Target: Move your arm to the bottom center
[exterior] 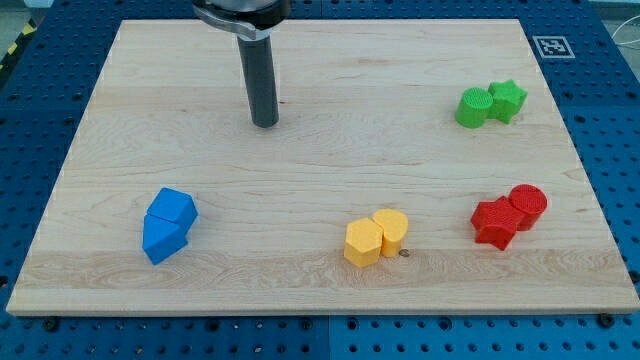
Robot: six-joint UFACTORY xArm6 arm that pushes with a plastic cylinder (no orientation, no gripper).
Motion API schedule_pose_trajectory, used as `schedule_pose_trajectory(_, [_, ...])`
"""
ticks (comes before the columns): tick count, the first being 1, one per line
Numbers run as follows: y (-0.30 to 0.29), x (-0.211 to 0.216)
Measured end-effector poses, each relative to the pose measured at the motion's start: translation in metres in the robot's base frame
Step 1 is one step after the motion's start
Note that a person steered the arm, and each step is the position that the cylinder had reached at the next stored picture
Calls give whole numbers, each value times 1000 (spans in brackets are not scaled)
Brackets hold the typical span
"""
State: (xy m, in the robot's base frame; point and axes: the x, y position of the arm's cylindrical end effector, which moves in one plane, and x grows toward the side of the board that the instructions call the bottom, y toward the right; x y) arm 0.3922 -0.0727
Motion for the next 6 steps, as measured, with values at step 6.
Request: schedule_pose_trajectory(6, [63,217])
